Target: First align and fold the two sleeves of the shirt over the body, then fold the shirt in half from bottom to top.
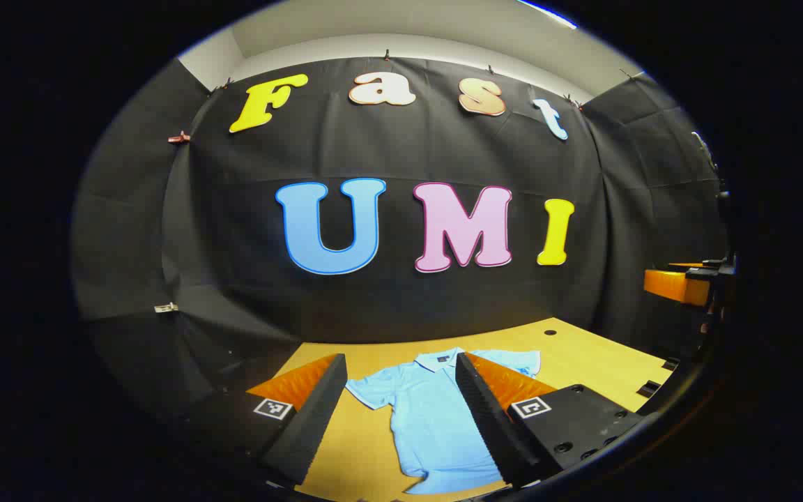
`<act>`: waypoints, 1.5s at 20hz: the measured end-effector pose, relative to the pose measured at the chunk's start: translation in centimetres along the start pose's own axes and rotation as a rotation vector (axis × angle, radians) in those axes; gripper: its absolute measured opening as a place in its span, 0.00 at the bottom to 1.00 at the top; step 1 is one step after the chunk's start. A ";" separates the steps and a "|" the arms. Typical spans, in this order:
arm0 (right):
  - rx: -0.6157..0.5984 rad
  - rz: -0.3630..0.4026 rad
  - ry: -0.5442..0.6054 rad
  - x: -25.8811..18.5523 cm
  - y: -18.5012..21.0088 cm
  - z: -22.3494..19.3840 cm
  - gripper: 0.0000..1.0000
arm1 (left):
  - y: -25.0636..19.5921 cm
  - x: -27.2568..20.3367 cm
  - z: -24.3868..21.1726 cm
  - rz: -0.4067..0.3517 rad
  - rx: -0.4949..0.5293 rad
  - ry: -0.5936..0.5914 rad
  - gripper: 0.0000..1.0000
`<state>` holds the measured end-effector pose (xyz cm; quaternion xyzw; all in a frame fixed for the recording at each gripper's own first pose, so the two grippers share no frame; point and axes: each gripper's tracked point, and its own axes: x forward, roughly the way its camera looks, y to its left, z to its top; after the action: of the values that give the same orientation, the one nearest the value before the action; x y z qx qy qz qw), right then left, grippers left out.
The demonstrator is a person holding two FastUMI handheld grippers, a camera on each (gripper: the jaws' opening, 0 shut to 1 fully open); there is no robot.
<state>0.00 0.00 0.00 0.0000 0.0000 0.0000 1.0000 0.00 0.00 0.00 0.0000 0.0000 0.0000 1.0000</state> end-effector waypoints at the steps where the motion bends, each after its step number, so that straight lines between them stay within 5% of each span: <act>1: 0.002 0.006 0.005 -0.2 0.2 -0.2 0.98 | 0.3 -0.1 -0.4 0.002 0.007 0.004 0.98; 18: -0.012 0.006 0.094 0.6 -0.2 -3.9 0.98 | 0.3 0.1 -2.0 0.036 -0.023 0.042 0.98; 30: -0.038 0.044 0.259 16.1 -0.6 -8.6 0.98 | 0.6 4.5 -0.9 0.074 -0.029 0.069 0.98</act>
<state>16.06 -0.61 -8.64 -0.0190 0.1293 0.0217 0.9912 4.50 0.61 -0.91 -0.0145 0.0343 0.0369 0.9986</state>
